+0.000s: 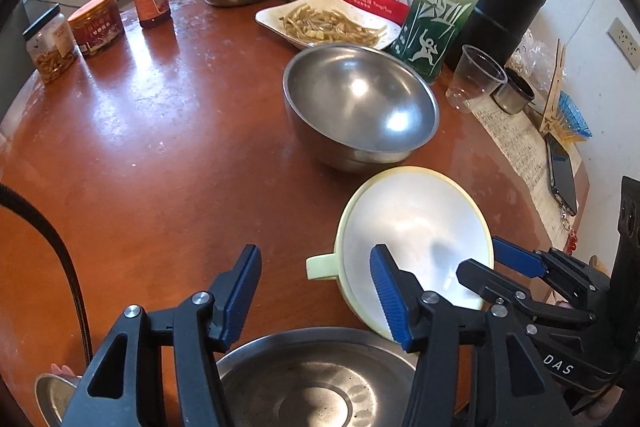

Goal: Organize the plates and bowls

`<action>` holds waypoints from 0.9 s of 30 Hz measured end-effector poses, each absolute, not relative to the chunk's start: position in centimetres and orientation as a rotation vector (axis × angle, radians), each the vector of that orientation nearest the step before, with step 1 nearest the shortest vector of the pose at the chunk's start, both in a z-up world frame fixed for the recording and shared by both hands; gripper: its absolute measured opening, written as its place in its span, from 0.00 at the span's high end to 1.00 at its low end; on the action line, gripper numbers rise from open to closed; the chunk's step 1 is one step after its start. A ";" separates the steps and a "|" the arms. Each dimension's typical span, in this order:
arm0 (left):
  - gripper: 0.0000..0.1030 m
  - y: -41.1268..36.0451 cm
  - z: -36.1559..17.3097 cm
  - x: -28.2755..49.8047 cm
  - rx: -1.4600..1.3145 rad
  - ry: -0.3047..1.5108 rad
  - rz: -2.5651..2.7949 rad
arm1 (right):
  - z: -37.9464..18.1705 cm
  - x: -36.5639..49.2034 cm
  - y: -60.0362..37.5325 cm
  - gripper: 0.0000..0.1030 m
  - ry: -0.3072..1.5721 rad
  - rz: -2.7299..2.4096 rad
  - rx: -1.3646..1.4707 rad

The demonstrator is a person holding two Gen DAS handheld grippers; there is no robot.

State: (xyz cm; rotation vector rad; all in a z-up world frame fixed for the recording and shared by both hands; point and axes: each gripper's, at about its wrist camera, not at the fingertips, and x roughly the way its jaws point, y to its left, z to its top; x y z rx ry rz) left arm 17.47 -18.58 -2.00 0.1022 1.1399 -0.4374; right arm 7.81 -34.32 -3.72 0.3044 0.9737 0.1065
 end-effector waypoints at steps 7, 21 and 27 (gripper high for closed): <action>0.45 -18.9 -3.0 17.9 0.100 1.176 -0.449 | -4.2 8.8 -33.8 0.50 0.983 0.114 0.299; 0.48 -20.6 -4.1 17.3 0.141 1.192 -0.513 | -4.2 9.1 -33.9 0.59 0.962 0.103 0.291; 0.52 -20.9 -4.0 17.1 0.161 1.177 -0.506 | -4.1 8.7 -34.0 0.62 0.953 0.094 0.291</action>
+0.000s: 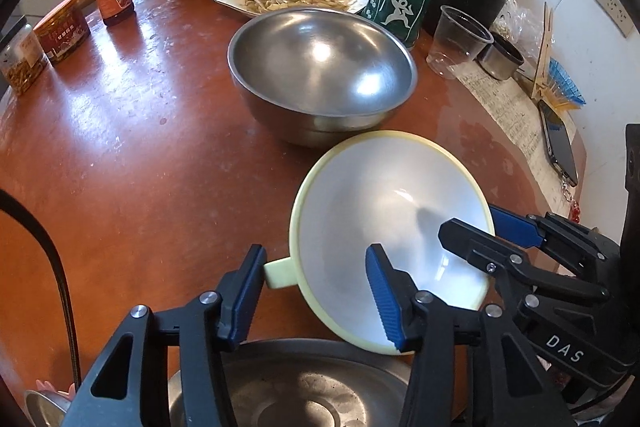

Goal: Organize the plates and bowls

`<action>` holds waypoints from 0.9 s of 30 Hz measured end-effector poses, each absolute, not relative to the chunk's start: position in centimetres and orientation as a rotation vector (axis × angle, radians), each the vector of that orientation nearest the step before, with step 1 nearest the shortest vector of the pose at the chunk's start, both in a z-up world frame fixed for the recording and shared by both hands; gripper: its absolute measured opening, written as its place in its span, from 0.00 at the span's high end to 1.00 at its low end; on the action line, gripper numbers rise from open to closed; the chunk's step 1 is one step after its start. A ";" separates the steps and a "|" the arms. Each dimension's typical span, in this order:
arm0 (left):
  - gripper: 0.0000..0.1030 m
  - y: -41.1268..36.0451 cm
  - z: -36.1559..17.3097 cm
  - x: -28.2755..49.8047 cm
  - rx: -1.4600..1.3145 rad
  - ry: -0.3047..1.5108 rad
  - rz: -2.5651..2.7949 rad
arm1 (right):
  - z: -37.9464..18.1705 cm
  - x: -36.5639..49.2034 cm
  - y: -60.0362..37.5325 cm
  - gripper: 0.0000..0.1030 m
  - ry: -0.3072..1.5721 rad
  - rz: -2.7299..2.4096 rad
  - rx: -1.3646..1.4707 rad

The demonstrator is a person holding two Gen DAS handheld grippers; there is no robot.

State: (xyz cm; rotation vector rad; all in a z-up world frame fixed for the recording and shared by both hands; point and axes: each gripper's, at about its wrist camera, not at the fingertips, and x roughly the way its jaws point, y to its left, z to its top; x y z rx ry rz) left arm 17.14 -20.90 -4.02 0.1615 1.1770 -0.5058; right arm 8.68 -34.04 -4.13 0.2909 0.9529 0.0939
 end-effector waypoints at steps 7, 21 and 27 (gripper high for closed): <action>0.53 -20.7 -3.1 17.1 0.148 1.148 -0.518 | -3.8 8.6 -34.6 0.69 0.933 0.077 0.294; 0.53 -19.8 -1.3 17.2 0.111 1.102 -0.504 | -1.6 8.4 -34.4 0.74 0.860 0.078 0.290; 0.53 -18.8 1.0 16.7 0.089 1.031 -0.494 | 0.5 8.2 -33.4 0.74 0.801 0.077 0.251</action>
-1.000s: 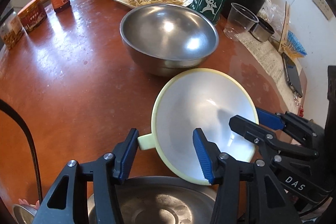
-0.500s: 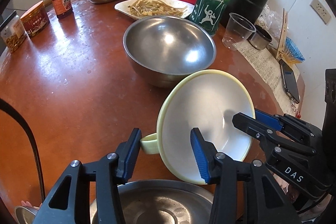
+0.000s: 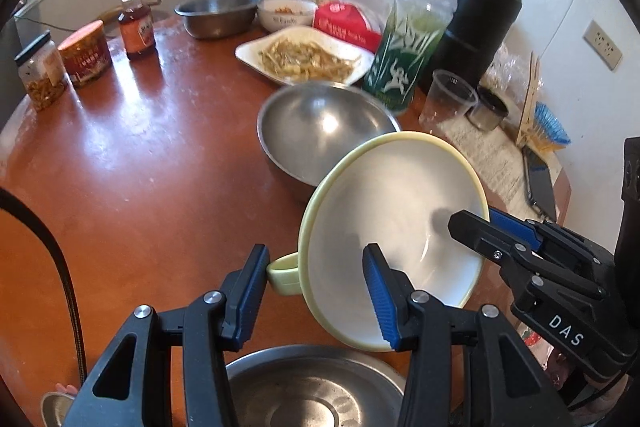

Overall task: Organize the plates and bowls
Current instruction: 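Lower the cream bowl into the large steel bowl and open grippers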

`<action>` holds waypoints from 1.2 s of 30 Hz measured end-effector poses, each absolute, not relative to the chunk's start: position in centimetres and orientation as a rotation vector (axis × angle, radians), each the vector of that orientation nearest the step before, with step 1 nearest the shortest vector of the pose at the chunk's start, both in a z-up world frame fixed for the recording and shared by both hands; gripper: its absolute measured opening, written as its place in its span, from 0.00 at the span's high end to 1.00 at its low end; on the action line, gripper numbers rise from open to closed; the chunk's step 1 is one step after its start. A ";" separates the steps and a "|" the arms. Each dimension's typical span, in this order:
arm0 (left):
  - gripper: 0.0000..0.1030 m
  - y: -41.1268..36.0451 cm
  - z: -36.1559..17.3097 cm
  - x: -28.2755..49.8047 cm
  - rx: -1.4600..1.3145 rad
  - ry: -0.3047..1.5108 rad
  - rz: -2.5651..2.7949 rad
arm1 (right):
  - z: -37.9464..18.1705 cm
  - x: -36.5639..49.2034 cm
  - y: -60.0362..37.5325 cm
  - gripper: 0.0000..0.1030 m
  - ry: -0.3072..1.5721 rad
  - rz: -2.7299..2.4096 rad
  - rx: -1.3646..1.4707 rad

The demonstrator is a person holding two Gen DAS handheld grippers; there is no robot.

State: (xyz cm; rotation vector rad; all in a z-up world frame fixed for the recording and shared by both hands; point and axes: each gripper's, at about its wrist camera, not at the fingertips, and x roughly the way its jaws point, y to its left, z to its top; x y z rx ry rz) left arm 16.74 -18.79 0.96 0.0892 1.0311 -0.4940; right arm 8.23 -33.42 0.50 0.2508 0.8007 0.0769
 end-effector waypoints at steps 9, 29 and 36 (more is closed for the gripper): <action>0.53 -14.9 3.5 13.2 0.090 0.991 -0.448 | 2.7 6.9 -30.3 0.74 0.764 0.172 0.222; 0.53 -10.6 1.7 5.3 0.112 1.100 -0.403 | 1.2 2.0 -24.6 0.74 0.879 0.283 0.111; 0.53 -10.7 0.1 5.4 0.126 1.154 -0.389 | -0.6 2.0 -23.9 0.73 0.936 0.275 0.090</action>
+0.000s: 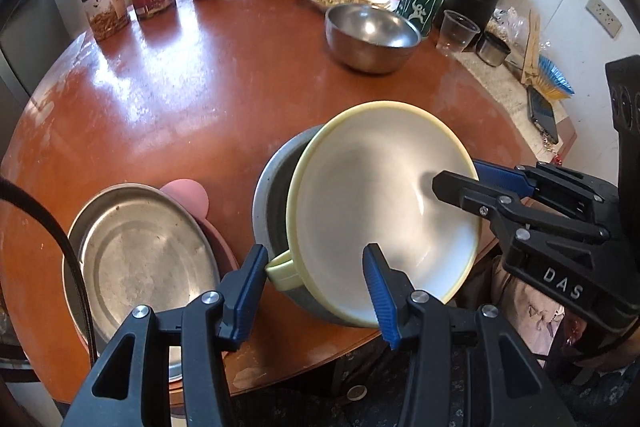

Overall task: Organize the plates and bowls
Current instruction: 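Lower the cream bowl into the large steel bowl and open grippers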

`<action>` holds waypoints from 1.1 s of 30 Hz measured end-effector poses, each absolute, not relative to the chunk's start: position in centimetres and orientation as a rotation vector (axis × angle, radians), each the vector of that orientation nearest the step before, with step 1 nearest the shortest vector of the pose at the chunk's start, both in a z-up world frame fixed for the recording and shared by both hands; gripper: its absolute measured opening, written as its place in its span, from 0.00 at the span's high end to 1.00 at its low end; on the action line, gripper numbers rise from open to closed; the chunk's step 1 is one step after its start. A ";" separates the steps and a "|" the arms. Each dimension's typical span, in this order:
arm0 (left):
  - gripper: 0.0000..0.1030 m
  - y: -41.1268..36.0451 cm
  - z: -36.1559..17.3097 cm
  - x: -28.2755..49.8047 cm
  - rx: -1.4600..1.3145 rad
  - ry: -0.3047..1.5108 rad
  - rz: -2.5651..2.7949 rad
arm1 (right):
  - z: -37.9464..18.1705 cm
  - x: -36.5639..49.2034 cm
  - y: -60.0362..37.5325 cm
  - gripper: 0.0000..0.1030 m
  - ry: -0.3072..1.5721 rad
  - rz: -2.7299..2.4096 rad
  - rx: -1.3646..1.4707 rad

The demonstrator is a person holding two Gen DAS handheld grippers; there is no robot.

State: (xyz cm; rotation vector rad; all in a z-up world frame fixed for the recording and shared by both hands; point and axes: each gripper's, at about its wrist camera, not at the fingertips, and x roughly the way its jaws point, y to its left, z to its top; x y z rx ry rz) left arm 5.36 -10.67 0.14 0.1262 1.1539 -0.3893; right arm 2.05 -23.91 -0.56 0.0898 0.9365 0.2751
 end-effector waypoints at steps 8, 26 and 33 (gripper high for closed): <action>0.53 -11.2 -0.6 5.9 0.138 1.173 -0.390 | -1.8 2.8 -23.8 0.72 0.974 0.249 0.056; 0.52 -9.7 -0.5 6.8 0.104 1.171 -0.350 | -1.9 3.4 -23.8 0.59 0.976 0.232 0.035; 0.52 -9.4 -1.0 7.5 0.084 1.184 -0.349 | -2.7 4.3 -23.8 0.54 0.998 0.228 0.049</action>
